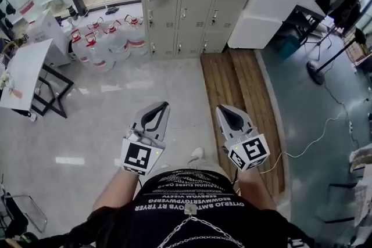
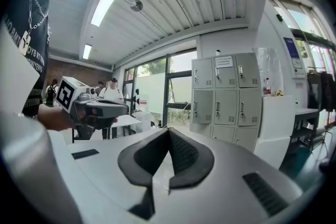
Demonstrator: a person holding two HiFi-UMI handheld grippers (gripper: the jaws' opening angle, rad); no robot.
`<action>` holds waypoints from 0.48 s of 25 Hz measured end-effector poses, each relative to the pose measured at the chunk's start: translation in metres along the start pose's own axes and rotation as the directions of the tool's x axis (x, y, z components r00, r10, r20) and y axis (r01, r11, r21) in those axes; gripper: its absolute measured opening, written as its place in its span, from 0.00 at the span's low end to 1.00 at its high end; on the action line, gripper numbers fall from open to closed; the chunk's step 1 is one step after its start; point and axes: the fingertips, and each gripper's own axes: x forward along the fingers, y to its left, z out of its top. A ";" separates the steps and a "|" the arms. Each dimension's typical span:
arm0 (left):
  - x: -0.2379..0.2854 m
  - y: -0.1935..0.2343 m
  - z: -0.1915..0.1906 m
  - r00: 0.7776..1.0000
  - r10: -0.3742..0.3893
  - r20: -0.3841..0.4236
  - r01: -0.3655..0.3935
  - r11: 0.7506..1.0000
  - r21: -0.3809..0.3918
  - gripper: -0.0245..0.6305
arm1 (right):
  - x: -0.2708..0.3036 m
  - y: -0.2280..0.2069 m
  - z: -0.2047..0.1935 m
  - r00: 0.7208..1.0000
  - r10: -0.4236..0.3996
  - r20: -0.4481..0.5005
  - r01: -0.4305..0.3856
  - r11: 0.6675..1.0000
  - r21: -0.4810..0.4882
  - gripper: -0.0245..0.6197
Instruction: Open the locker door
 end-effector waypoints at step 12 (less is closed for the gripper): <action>0.039 0.056 -0.009 0.996 0.083 -0.016 -0.084 0.995 -0.057 0.03 | 0.061 -0.045 0.010 0.999 0.050 0.014 -0.051 0.999 0.017 0.16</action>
